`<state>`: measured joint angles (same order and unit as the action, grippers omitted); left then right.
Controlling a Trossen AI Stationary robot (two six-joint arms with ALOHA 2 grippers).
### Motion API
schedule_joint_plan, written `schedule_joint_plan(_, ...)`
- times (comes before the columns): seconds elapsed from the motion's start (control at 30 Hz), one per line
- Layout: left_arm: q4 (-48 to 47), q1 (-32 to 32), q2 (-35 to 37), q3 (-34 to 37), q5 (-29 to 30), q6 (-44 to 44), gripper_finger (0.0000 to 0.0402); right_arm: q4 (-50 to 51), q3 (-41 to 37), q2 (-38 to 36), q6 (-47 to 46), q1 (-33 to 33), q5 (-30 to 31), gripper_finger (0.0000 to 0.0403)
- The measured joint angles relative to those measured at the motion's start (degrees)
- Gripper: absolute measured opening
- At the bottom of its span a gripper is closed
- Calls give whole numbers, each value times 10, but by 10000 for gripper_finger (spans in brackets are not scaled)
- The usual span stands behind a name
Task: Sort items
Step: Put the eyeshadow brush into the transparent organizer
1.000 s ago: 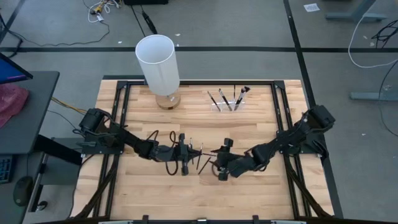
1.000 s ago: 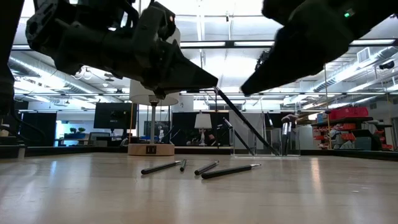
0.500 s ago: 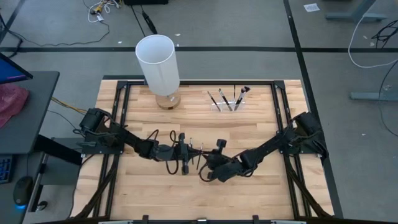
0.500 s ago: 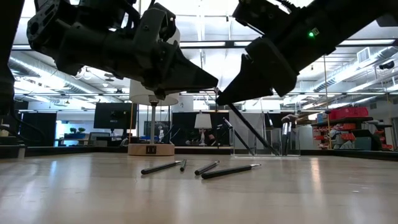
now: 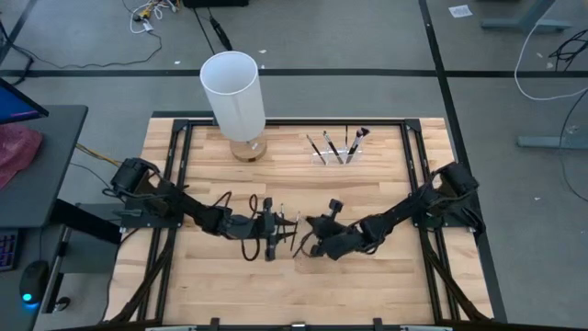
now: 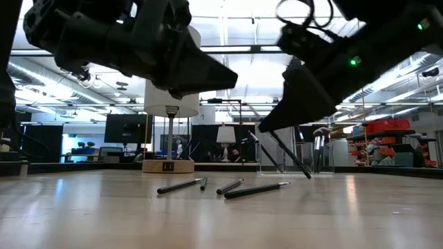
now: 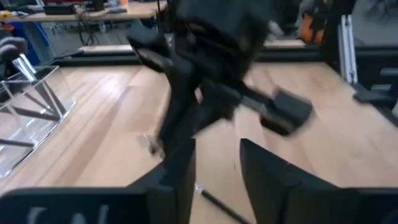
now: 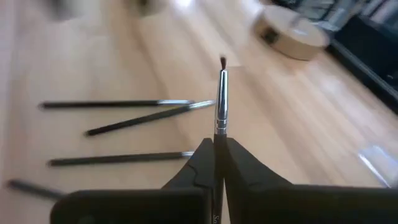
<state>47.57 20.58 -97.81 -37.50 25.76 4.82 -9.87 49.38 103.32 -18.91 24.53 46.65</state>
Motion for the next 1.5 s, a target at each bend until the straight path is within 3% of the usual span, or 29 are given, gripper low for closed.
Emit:
schedule_joint_plan(0.23, -32, 12, -6, 1, 26, 3, 170, -229, -132, -123, 90, -61, 40, 10)
schedule_joint_plan(0.4, -35, 12, -8, 1, 25, 5, 171, -320, -155, -209, 172, -156, 16, 11)
schedule_joint_plan(0.67, -39, 12, -8, 1, 25, 5, 172, -341, -153, -213, 160, -321, -156, 11)
schedule_joint_plan(1.07, -38, 10, -8, 1, 26, 5, 172, -302, -153, -175, 160, -422, -164, 11)
schedule_joint_plan(1.3, -38, 10, -8, 1, 26, 4, 172, -238, -153, -175, 133, -437, -173, 11)
schedule_joint_plan(1.5, -38, 10, -8, 1, 26, 4, 172, -280, -153, -175, 135, -431, -183, 11)
